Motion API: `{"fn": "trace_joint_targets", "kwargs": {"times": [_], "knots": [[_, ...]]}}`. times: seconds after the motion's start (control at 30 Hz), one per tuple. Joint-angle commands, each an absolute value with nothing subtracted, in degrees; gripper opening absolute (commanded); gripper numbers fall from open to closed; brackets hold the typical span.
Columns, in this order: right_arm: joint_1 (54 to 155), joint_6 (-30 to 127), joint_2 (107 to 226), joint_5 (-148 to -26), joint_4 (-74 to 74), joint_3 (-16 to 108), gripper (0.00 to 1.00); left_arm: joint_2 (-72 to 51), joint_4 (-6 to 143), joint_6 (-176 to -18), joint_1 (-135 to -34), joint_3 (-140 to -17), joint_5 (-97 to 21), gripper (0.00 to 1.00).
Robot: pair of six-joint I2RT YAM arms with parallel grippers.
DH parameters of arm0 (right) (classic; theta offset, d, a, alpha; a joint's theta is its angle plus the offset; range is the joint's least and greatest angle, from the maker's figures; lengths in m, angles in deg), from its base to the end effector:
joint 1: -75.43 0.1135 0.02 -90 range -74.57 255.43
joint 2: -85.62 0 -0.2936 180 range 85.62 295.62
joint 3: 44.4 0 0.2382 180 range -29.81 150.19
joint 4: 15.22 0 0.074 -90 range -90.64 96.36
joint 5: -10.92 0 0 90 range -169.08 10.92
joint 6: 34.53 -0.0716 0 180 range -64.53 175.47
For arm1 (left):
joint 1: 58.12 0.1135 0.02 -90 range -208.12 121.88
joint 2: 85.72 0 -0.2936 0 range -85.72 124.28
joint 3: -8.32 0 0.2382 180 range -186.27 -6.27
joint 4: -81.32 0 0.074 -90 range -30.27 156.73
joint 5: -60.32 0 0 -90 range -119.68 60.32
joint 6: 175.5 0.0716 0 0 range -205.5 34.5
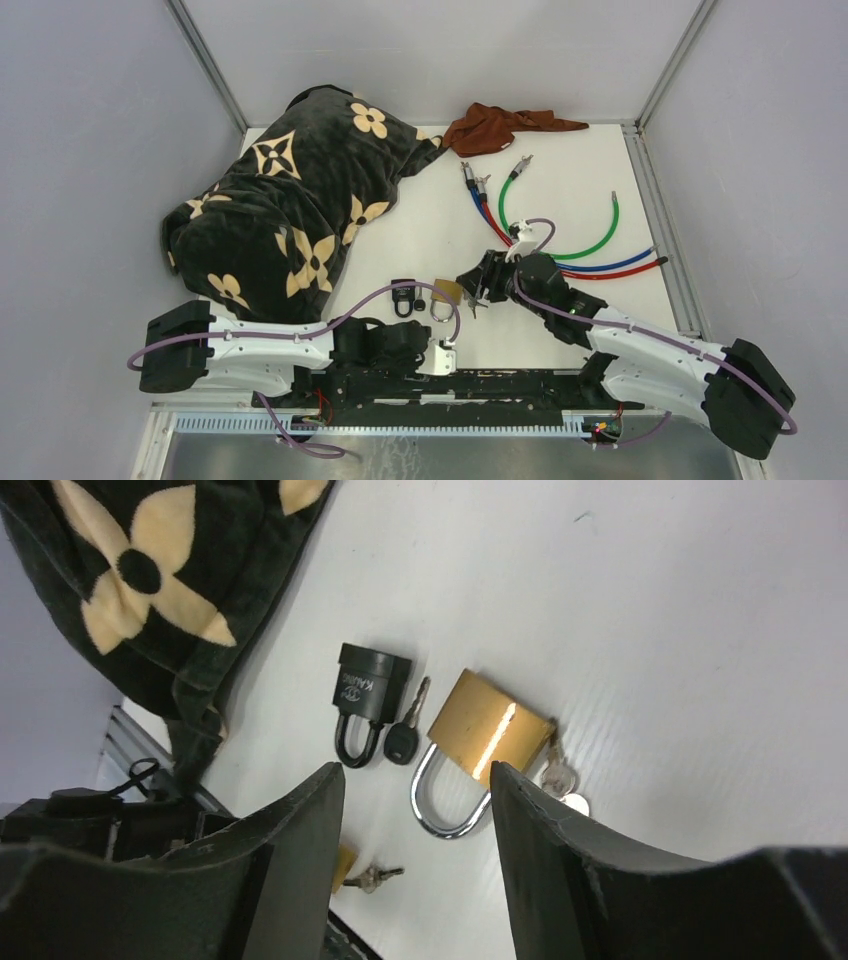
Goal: Lock with the key
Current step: Place the key at the center of the board, then pick up the lock from the center of the board.
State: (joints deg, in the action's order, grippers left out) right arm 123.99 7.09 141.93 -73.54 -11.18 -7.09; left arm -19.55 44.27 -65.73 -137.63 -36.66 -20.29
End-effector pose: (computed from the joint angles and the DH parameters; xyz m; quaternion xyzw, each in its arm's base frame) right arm 0.1482 0.1574 0.2234 0.0254 0.8331 0.3858 0.3955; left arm 0.0478 -0.1941 0.1730 0.7159 0.6378 -0.0675 0.2757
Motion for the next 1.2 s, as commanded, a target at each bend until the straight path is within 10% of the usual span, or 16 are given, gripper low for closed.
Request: {"fn": "trace_joint_targets", "kwargs": {"times": [0.0,0.17,1.17], "knots": [[119.1,20.2,143.3,-78.7,-5.5,-0.8,0.62,-21.0,45.5,-65.1,-137.6,-38.0,-24.2,0.69],[111.1,35.4,150.6,-86.2,6.2,10.1,0.64,-22.2,44.6,-64.3,-137.2,-38.8,-28.2,0.99],[101.1,65.7,198.6,-72.2,29.1,50.3,0.40,-50.6,65.4,-89.1,-110.3,-30.3,-27.2,1.00]]}}
